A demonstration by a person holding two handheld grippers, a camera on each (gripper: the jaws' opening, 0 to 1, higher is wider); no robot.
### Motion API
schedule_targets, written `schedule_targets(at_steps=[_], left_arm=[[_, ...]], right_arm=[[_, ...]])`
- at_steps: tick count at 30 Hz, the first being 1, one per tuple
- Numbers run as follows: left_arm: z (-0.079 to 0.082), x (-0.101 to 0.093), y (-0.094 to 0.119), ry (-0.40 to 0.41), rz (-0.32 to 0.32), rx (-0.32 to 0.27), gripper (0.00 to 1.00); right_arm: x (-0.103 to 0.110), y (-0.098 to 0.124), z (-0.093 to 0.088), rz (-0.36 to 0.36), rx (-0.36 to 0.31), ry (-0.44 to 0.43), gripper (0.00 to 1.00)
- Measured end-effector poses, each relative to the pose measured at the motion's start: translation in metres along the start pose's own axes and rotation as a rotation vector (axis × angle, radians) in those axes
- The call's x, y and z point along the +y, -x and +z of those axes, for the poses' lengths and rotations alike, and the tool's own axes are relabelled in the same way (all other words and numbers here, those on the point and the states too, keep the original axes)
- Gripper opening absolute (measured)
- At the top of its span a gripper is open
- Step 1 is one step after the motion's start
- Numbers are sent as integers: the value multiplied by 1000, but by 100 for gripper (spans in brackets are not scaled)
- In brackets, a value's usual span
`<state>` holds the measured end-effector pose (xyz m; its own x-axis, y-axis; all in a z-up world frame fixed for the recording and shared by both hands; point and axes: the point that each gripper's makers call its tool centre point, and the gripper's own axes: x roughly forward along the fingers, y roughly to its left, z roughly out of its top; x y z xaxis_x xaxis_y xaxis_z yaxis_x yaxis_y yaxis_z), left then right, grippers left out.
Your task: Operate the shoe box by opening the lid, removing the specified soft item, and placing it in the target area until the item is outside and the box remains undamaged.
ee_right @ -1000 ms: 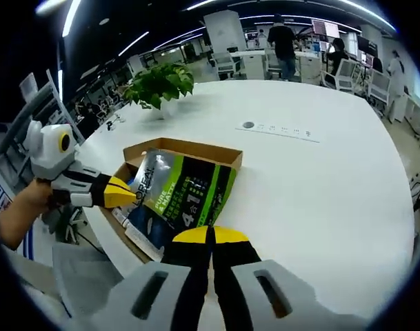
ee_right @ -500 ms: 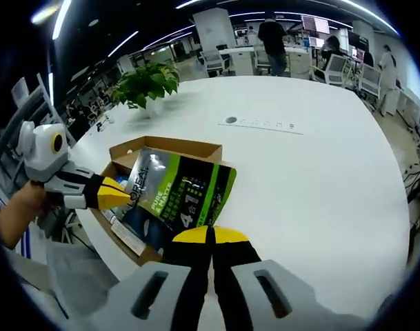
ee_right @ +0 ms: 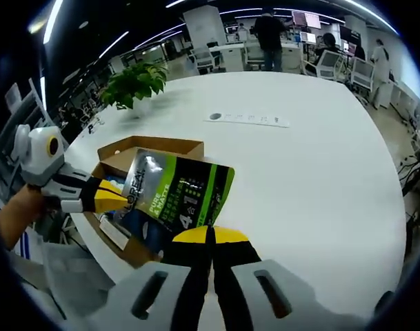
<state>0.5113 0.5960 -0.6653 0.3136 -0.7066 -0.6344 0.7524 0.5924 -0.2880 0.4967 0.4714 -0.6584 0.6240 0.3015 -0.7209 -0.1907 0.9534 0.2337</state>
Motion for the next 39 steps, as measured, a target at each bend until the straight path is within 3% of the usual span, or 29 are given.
schedule_targets(at_steps=[19, 39], left_arm=[[-1, 0, -37, -11, -23, 73, 0], [-8, 8, -77, -120, -11, 215, 0]], right_arm=[[-31, -17, -6, -26, 53, -12, 0], [-60, -48, -15, -51, 110, -37, 0]])
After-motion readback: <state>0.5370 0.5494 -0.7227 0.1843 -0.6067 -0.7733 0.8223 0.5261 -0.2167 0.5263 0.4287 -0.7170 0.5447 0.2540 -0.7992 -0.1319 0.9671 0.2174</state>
